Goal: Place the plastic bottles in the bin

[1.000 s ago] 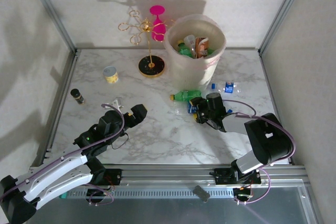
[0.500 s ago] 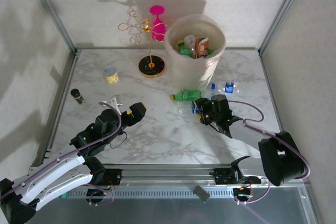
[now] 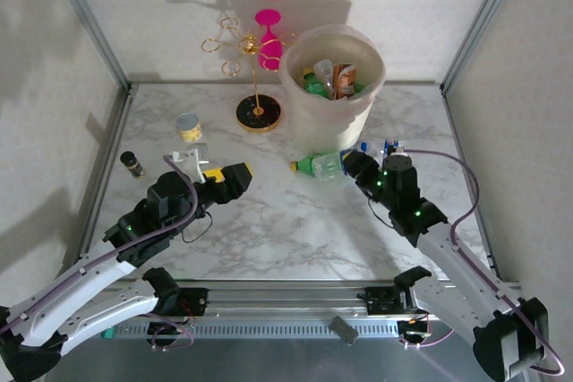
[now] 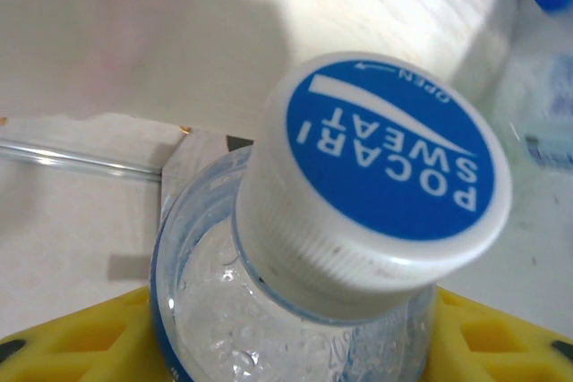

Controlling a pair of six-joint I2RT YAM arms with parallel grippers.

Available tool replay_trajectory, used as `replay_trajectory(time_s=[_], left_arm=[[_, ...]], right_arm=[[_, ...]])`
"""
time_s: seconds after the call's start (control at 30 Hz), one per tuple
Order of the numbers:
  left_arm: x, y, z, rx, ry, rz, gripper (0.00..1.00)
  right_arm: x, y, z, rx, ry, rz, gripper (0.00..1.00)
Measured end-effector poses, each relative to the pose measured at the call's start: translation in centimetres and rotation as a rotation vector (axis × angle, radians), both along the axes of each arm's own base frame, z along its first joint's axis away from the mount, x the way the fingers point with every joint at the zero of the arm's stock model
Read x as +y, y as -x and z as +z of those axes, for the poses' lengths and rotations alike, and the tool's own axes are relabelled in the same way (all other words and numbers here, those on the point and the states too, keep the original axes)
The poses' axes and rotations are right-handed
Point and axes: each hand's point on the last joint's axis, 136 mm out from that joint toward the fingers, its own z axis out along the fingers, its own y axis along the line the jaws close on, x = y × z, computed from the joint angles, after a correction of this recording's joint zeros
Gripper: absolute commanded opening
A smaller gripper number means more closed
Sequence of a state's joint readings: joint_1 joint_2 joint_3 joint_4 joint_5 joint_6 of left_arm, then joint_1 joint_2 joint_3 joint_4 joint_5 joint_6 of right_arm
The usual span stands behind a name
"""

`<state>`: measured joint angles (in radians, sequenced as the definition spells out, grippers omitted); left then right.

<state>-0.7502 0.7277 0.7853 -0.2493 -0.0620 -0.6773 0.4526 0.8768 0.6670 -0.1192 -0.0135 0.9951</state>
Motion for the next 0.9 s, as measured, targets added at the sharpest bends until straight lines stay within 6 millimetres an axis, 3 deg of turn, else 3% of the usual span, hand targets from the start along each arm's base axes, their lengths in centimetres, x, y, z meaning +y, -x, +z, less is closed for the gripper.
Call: replay_trajectory(time_s=[0.33, 0.47, 0.67, 0.77, 0.9], left_arm=[[0.1, 0.3, 2.5, -0.079, -0.040, -0.029, 0.97], [0.1, 0.3, 3.4, -0.104, -0.050, -0.034, 0.97], [-0.4, -0.1, 3.9, -0.111, -0.074, -0.044, 0.99], [-1.1, -0.5, 3.7, -0.099, -0.088, -0.059, 0.99], [-2.0, -1.1, 2.7, -0.069, -0.117, -0.081, 0.99]], right_arm=[[-0.7, -0.8, 11.1, -0.247, 0.216, 0.047, 0.49], [0.0, -2.6, 16.3, -0.336, 0.266, 0.055, 0.49], [0.8, -6.5, 22.2, -0.420, 0.337, 0.018, 0.49], [1.4, -8.9, 23.7, -0.436, 0.365, 0.006, 0.50], [2.0, -12.9, 23.9, -0.415, 0.415, -0.005, 0.50]])
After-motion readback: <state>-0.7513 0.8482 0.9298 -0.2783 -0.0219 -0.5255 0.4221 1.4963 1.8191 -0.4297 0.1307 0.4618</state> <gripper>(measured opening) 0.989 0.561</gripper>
